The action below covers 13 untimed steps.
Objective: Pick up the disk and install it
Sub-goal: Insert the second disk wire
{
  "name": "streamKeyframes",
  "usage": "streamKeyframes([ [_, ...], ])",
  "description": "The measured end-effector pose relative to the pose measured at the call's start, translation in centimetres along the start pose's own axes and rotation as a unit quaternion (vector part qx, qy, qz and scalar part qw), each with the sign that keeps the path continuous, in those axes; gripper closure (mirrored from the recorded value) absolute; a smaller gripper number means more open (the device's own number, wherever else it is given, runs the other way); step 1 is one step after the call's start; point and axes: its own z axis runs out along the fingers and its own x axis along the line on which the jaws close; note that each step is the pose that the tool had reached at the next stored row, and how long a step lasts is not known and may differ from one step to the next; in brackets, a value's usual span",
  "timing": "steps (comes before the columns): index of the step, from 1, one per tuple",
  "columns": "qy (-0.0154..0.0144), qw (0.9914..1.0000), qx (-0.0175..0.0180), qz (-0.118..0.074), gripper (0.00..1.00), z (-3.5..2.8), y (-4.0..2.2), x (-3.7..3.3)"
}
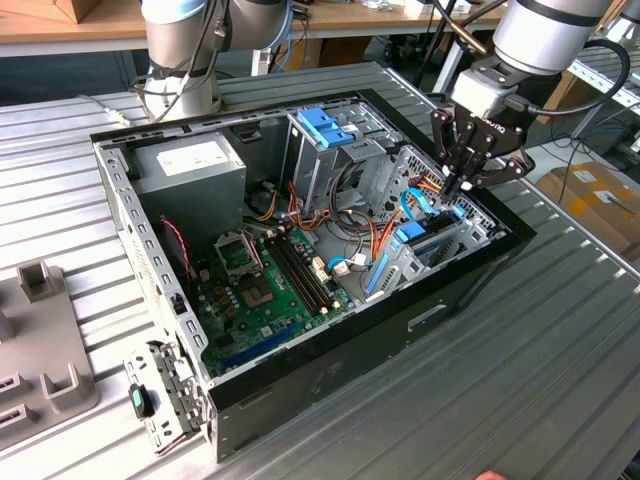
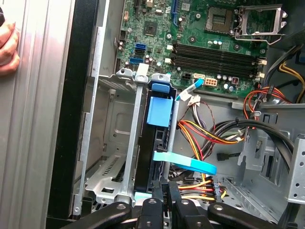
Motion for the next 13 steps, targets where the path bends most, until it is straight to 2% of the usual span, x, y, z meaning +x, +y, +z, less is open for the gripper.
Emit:
streamKeyframes([
  [13, 0.0000, 1.00000, 0.0001, 0.000, 0.84, 0.16, 0.20, 0.09],
])
